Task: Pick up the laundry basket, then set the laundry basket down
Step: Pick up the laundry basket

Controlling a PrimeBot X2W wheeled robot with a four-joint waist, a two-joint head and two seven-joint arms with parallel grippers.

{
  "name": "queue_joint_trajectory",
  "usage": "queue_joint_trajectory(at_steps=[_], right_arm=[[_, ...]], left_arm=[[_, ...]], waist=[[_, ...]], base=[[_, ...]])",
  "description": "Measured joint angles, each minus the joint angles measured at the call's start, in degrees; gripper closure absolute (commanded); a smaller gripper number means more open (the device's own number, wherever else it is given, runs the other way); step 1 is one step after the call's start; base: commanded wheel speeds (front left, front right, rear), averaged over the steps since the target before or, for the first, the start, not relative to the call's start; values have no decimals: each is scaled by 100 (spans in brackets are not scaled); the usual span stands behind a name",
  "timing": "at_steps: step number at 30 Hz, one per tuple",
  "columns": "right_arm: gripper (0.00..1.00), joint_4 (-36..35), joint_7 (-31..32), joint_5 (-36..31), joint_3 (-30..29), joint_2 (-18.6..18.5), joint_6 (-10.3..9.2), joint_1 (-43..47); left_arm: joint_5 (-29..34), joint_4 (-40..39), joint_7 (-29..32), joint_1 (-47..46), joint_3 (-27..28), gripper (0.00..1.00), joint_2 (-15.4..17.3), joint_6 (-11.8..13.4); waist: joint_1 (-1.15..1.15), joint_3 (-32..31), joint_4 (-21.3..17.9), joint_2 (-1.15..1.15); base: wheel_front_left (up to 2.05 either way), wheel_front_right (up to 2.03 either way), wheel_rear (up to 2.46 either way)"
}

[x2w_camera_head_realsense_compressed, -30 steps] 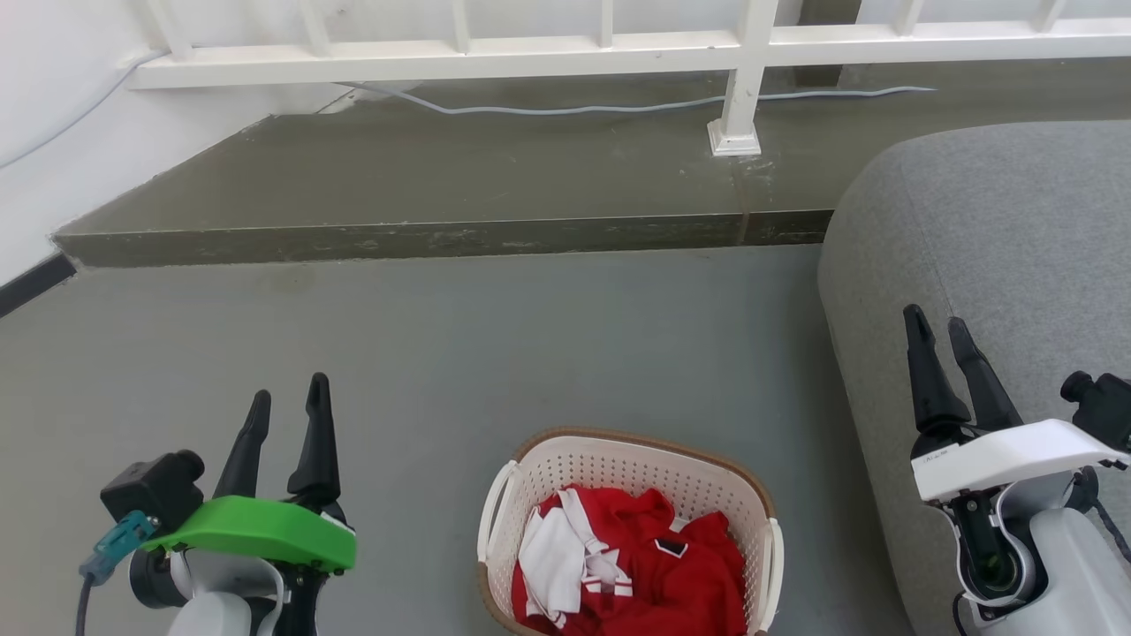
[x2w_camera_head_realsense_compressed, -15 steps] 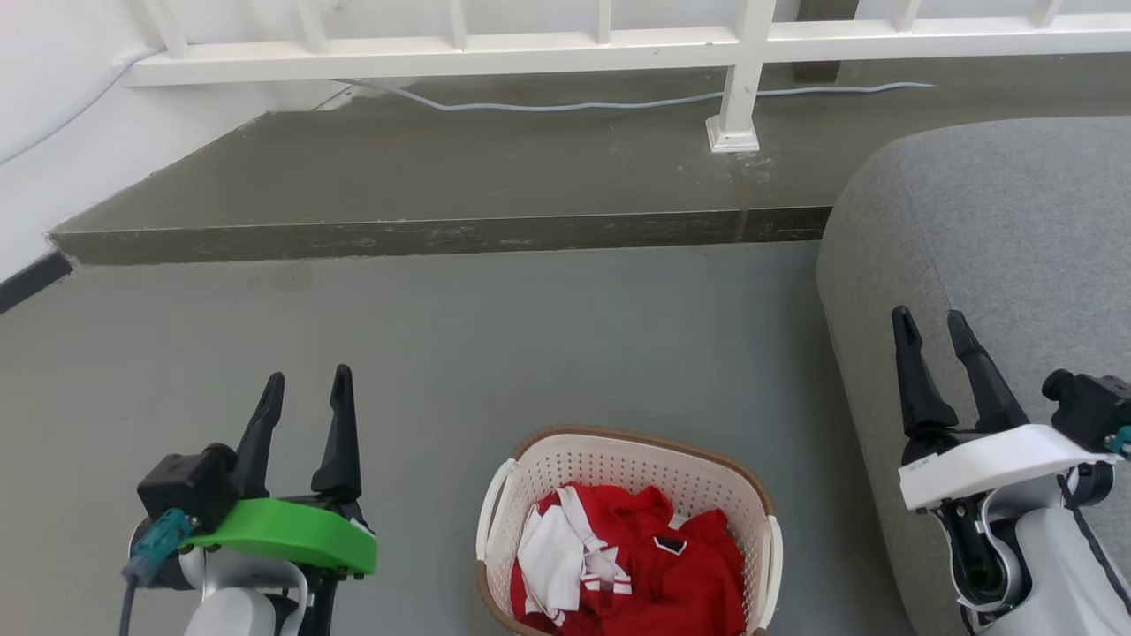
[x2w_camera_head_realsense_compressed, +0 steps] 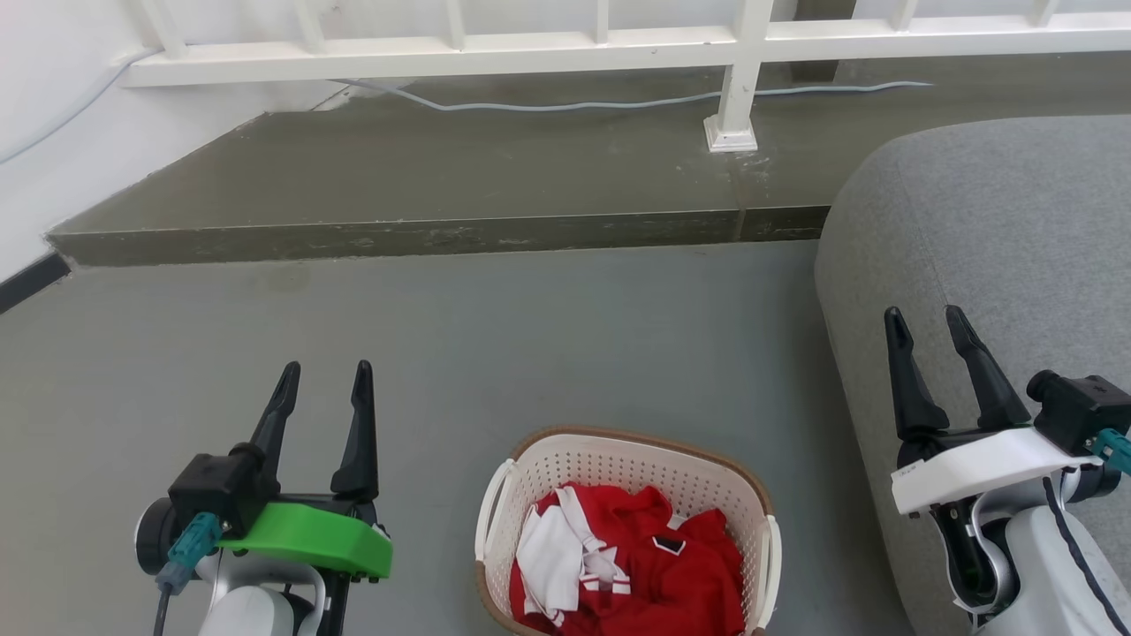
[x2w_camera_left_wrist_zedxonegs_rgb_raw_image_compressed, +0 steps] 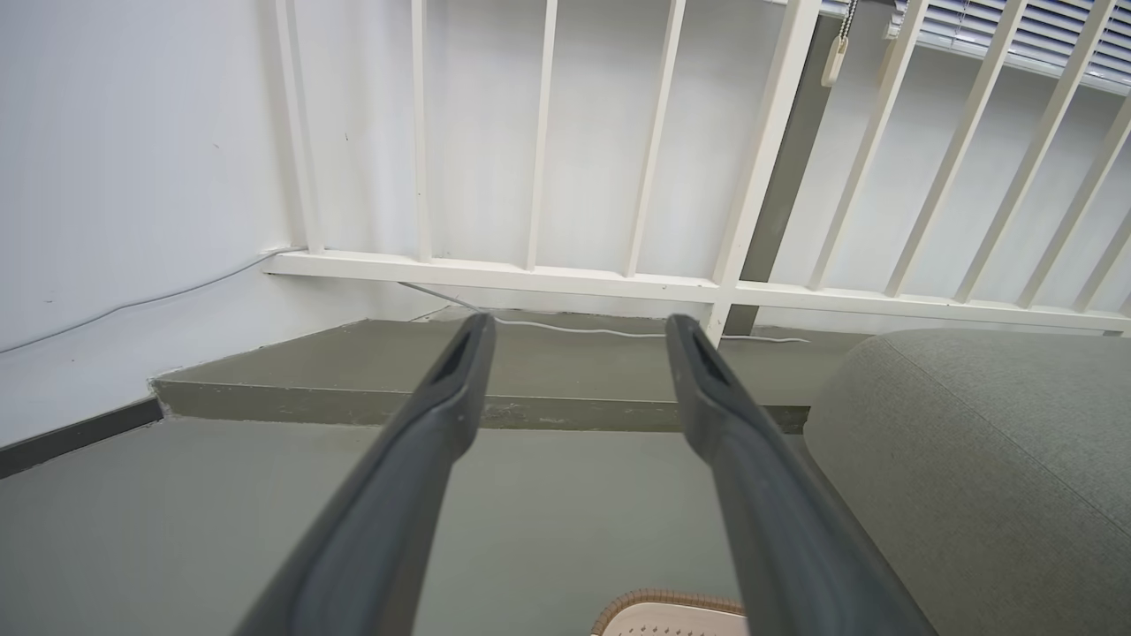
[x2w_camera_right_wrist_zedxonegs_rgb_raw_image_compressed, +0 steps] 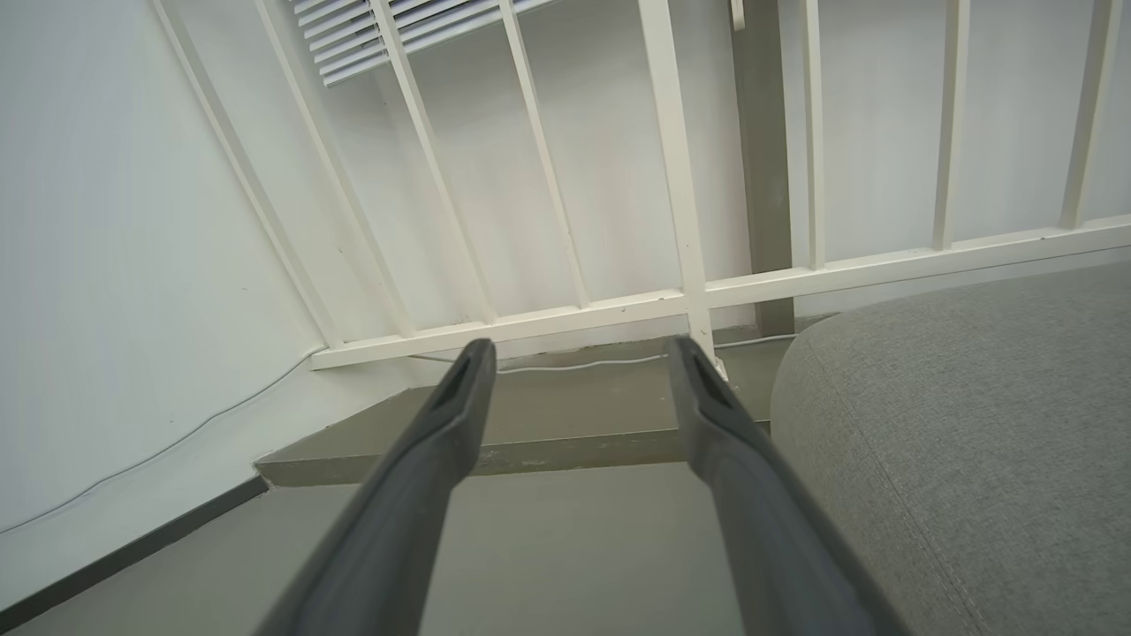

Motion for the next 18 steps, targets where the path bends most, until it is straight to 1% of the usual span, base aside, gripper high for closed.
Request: queue_joint_trajectory(at_steps=[14,18], right_arm=[[0,91,-1,-114,-96,79,3,-9],[0,112,-1,-157,-108,101,4,-9]], left_arm=[[-18,-10,0,0,-12,0,0,9],[-26,-13,0,0,-16,0,0,48]], waist=[[0,-20,-47,0],[0,-12,-63,0]], base=[[0,0,0],[0,0,0]])
